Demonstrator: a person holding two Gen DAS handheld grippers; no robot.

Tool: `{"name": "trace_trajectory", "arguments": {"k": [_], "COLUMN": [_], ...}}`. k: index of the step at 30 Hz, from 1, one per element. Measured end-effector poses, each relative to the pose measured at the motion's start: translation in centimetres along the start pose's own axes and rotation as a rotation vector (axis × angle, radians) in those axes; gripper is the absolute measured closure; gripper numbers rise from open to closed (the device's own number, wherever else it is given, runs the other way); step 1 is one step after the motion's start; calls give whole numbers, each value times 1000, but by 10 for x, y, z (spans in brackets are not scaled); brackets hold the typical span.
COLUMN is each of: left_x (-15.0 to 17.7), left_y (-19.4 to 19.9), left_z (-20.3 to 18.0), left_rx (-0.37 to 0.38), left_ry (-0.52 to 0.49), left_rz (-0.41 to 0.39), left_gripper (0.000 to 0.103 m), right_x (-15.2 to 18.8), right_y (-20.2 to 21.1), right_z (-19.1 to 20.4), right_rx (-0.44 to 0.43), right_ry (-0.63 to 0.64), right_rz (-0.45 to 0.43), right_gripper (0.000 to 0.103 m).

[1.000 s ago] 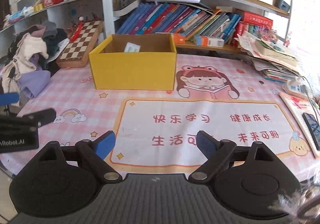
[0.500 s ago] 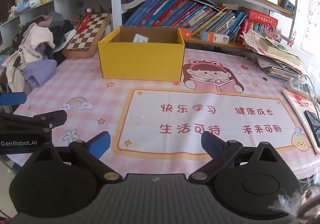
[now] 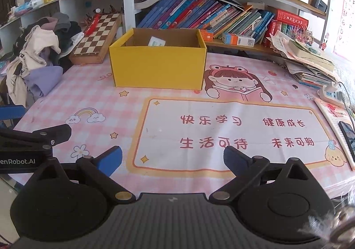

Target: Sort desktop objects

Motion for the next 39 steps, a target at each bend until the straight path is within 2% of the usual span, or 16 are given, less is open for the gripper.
{"name": "trace_trajectory", "arguments": {"k": [4,39], "left_x": [-1,1], "left_y": [0,3], "left_z": [2,15], "left_rx": [2,4], "left_ry": [4,35], "left_rz": [-1,-1], "left_gripper": [1,0], "right_x": [-1,-2], "right_y": [-4,-6], "right_z": [-9,1], "right_rx": [-12,-23], "right_ry": [8,27], "right_rz": [-1,14], "right_gripper": [4,4]}}
Point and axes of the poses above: each gripper's, at about its wrist camera, not at the fingertips, and y roughly against the way its jaws point, z to its left, x to its underside, the point moved 5 cm from there along -y, roughly the way its jaws point, and after that the axes turned 8 degrees about y, right-handed, at the moved point
